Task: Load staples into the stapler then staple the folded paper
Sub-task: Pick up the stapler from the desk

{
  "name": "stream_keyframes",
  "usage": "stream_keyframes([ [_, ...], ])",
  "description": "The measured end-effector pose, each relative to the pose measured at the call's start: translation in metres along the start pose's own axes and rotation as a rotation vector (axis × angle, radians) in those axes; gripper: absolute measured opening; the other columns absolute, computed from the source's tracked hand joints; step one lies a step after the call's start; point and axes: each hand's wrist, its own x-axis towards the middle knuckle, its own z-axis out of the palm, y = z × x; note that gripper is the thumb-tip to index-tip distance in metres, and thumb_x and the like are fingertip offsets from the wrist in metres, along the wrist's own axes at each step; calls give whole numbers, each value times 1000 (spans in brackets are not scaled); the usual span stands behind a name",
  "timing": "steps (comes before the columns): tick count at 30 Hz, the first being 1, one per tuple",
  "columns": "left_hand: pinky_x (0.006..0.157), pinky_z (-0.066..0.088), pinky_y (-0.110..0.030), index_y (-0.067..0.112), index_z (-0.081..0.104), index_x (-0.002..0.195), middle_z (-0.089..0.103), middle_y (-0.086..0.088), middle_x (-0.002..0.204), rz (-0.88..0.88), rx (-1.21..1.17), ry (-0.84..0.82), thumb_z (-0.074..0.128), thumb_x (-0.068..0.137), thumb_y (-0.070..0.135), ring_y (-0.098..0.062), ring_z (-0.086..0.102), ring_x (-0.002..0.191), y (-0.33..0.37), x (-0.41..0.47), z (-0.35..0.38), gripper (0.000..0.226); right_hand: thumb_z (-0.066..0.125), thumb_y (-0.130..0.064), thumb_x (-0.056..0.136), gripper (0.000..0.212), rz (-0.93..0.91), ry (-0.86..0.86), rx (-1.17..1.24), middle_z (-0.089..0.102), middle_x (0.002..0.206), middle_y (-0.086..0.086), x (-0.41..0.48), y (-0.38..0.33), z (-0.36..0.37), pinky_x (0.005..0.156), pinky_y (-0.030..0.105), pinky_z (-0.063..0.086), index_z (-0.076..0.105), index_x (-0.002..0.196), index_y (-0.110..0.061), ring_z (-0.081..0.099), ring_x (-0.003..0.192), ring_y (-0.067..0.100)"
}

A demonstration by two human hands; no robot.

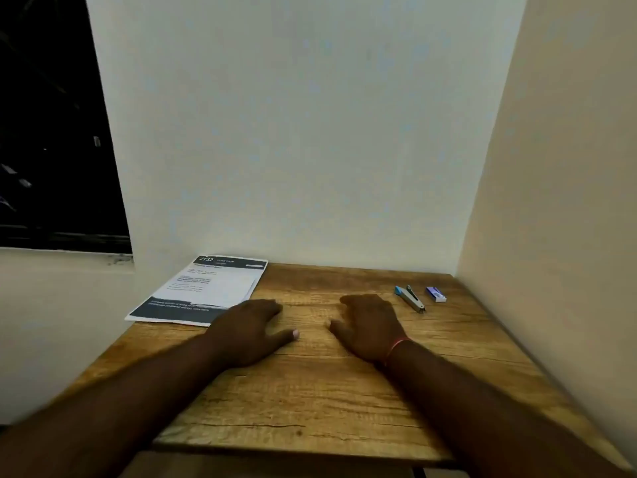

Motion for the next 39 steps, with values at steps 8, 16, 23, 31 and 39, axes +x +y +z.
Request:
stream_keyframes([
  [8,89,54,-39,31,66,119,74,8,124,123,209,77,26,98,89,-21,71,119,4,39,12,74,62,-62,93,73,570,261,-175,56,148,16,47,53,-2,117,52,38,56,143,-9,48,143,39],
  [16,80,55,-36,32,69,103,73,13,100,30,7,206,42,100,85,-15,72,101,4,56,23,60,62,-52,100,47,566,227,-196,69,138,12,83,77,12,111,45,48,73,131,-19,61,133,35],
  [23,101,57,-29,36,73,139,78,21,128,-51,-449,224,74,95,70,2,71,114,3,60,20,56,66,-33,109,25,239,256,389,68,130,6,71,32,17,98,41,55,67,130,-19,66,116,25],
  [31,92,65,-35,33,84,118,88,5,104,-104,-1064,192,91,80,54,-11,84,99,17,62,19,44,78,-42,99,31,-65,194,600,76,109,-15,35,-37,15,80,28,67,64,127,-38,75,93,1],
  [39,92,67,-38,25,88,106,88,-1,94,-111,-1080,255,94,88,23,-18,86,90,14,61,19,18,86,-25,95,36,-156,212,639,76,104,-20,35,-33,16,82,20,64,75,128,-34,74,96,-3],
])
